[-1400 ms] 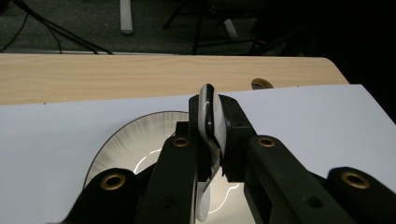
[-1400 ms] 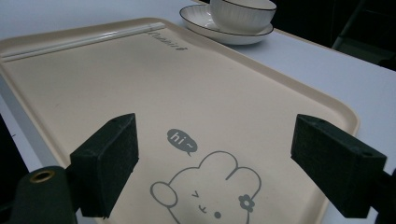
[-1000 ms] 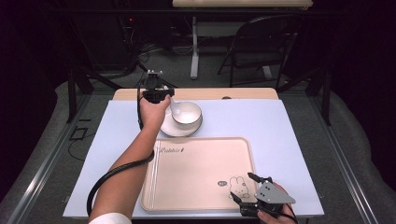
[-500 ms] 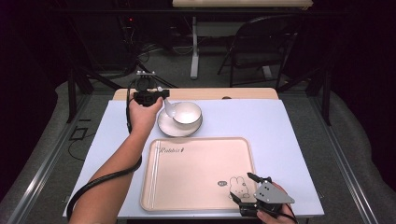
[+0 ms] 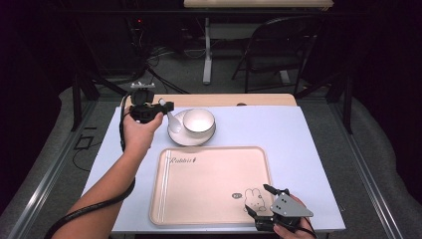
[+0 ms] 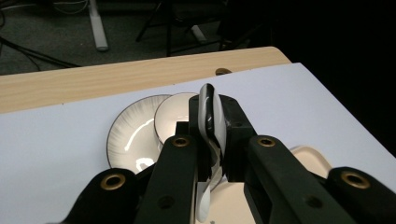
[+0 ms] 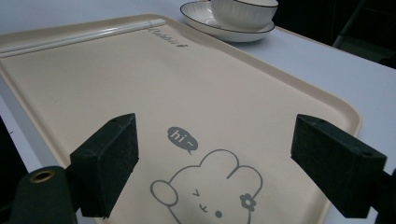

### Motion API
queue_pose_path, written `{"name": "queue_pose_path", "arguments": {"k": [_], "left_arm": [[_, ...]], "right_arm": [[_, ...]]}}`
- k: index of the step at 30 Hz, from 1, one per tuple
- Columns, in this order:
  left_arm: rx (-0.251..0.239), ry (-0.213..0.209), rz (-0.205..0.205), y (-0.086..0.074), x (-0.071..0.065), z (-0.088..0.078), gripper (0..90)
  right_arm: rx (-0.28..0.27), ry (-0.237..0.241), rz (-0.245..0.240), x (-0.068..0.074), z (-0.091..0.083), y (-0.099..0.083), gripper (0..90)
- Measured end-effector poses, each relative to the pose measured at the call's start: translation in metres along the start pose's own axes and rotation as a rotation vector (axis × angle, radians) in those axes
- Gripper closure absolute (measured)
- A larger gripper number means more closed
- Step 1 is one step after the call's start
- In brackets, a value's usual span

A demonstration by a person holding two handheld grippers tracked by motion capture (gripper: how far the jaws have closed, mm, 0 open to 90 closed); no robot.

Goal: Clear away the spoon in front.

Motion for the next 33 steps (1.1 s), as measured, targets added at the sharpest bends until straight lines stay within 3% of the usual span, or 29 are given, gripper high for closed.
{"name": "queue_pose_path", "arguments": {"k": [14, 33], "left_arm": [[0.016, -0.044, 0.034, -0.024, 0.001, -0.031, 84.9], [0.079, -0.095, 0.034, -0.079, 0.005, -0.037, 84.9]], "right_arm": [[0.005, -0.002, -0.006, 0.000, 0.001, 0.000, 14.4], [0.011, -0.006, -0.001, -0.001, 0.001, -0.001, 14.4]]}}
Point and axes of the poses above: each handheld gripper's, and its own axes: z roughly forward along the jaws, y roughly out of its top, x roughly to its left, the point moved 4 cm from there along z, roughly forward along the jaws, and after that the axes turned 12 degrees about y, right-handed, at the moved point
